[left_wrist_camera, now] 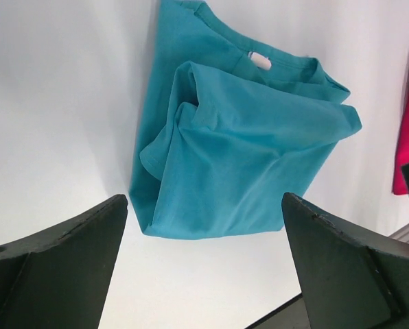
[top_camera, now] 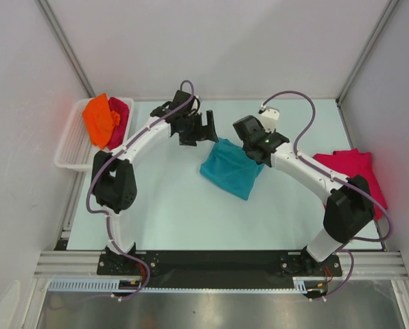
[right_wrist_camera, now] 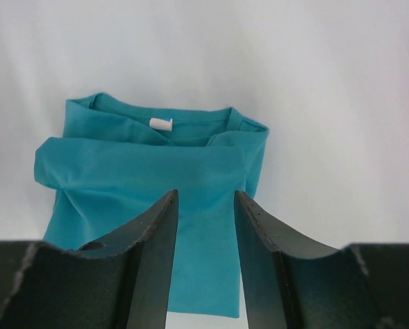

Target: Fold and stack the t-shirts

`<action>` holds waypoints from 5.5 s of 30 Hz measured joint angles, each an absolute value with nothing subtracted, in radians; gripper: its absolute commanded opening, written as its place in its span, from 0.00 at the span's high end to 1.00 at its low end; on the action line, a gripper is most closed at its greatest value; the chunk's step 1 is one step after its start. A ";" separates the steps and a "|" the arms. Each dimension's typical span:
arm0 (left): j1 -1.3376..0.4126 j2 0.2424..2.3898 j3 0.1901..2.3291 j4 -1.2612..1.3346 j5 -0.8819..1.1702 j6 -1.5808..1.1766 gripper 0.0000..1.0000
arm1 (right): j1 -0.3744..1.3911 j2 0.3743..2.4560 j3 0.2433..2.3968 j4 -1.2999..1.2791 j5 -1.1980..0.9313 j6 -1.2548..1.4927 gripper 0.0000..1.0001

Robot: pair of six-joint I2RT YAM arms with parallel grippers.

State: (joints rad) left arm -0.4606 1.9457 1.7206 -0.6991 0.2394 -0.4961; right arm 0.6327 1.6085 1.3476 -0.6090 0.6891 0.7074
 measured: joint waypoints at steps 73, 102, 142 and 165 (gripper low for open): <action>-0.528 1.726 1.288 -0.602 -0.155 -0.359 0.00 | 0.532 1.521 0.908 -0.350 0.036 0.767 0.35; -0.542 1.935 1.491 -0.477 -0.061 -0.252 0.00 | 0.487 1.605 0.861 -0.272 0.097 0.792 0.36; -0.609 1.895 1.307 -0.309 0.049 -0.305 0.00 | 0.489 1.686 0.890 -0.104 0.083 0.816 0.38; -0.609 1.850 1.200 -0.243 -0.015 -0.315 0.01 | 0.489 1.686 0.891 -0.107 0.094 0.811 0.38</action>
